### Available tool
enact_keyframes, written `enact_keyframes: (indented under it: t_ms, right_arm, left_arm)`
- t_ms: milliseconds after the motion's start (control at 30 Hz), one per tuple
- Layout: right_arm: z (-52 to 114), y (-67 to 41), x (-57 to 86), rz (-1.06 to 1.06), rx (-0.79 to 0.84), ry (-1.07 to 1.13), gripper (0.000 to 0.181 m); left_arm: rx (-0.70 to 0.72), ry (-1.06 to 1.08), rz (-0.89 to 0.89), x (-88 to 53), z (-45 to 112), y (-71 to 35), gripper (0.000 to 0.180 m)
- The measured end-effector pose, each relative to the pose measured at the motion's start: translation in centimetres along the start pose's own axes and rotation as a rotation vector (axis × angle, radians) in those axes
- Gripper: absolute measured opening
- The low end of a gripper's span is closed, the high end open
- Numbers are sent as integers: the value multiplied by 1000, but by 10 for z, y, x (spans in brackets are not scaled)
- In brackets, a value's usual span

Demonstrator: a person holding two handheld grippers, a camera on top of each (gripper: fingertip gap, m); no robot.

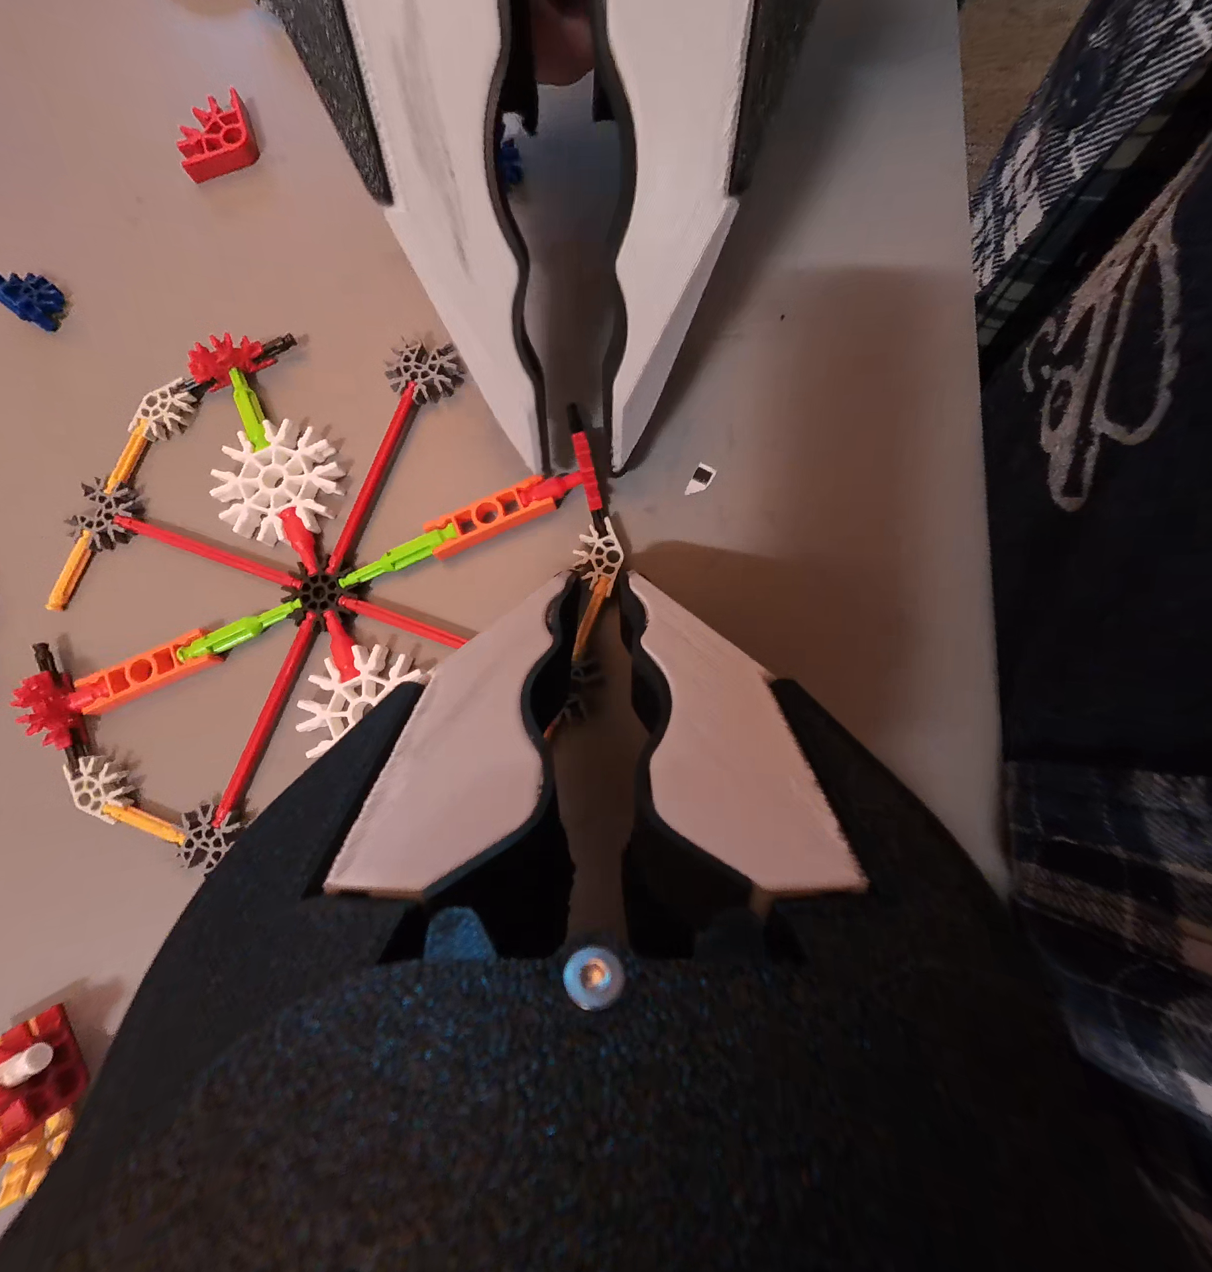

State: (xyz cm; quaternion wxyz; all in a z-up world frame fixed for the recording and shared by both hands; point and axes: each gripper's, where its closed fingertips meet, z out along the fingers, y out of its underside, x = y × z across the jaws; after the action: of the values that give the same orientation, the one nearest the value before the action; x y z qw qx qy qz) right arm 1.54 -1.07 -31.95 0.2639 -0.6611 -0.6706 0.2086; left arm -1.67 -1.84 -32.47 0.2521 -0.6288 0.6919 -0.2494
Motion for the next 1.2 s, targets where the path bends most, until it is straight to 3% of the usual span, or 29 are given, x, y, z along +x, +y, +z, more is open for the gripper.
enact_keyframes:
  t_ms: [167, 267, 1200]
  right_arm:
    - [-1, -1, -2, -2, -2, 0, 15]
    - [-2, -4, -2, -11, 4, 27, 2]
    - [8, -3, 0, -28, -12, 36, 2]
  left_arm:
    - [-2, 0, -7, 0, 0, 0, 8]
    - [-6, 0, -7, 0, 0, 1, 8]
    - [4, -42, -72, 0, 0, -9, 7]
